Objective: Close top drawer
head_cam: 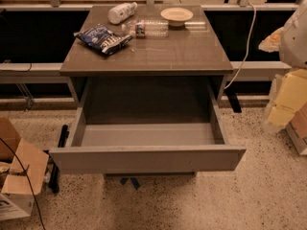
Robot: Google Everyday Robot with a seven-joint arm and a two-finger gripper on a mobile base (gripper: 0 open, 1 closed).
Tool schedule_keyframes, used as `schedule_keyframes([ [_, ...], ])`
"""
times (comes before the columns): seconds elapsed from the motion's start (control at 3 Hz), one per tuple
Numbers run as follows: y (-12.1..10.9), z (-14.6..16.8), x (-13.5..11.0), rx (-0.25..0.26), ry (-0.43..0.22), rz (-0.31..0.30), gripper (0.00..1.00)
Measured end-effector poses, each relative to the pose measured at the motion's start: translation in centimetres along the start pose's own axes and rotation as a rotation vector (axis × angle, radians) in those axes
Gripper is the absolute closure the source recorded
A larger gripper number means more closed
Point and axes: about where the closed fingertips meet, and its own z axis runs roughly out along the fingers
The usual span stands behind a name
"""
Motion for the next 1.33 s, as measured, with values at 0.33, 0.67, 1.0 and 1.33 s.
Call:
schedule_keyframes([
  [0.33,0.0,0.0,0.0,0.000,0.000,0.000,0.00],
  [0.67,-0.1,-0.2,-0.1,0.009,-0.003,-0.001,0.14],
  [1.0,-0.2,2.3,0.0,-0.001,-0.033,-0.014,0.38],
  [1.33,0.0,7.0,1.4,-0.038,-0.057,-0.024,0.61],
])
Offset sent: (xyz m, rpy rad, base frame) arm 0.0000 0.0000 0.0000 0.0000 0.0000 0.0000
